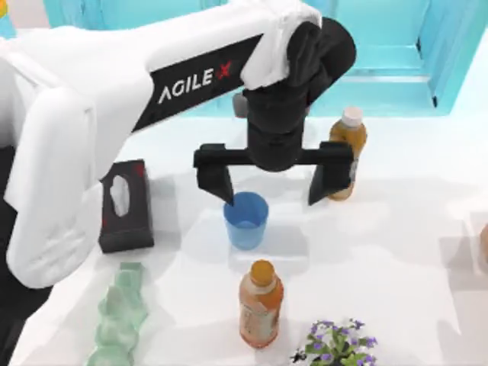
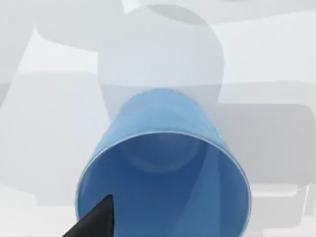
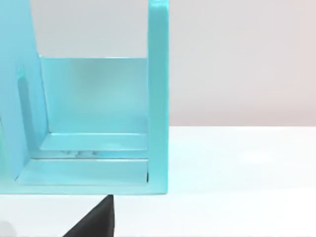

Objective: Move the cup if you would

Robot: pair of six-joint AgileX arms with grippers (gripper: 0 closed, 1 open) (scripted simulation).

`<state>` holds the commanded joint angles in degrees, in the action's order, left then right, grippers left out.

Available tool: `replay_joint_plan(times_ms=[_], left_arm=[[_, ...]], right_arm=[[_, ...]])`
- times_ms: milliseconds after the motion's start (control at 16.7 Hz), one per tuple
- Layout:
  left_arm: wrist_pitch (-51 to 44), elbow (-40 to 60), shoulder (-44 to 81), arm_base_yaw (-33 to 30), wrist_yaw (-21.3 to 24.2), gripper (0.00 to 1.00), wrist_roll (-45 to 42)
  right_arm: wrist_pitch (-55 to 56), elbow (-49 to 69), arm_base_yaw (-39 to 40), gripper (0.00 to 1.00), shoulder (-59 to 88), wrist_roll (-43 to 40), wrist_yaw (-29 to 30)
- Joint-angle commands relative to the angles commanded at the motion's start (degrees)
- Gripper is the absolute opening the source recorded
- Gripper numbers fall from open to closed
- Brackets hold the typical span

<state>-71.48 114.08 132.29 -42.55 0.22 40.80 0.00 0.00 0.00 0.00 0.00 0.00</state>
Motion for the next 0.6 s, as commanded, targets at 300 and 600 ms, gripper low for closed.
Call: replay_joint_plan(times_ms=[300,600], left_arm=[[8.68,-8.27,0.72,-0.08,0.01,1.00,0.07],[8.72,-8.31,0.72,-0.08,0.01,0.85,0.07]], right_arm=[[0.00,0.00,0.00,1.00,0.00,0.00,0.00],[0.00,0.00,0.00,1.00,0.00,0.00,0.00]])
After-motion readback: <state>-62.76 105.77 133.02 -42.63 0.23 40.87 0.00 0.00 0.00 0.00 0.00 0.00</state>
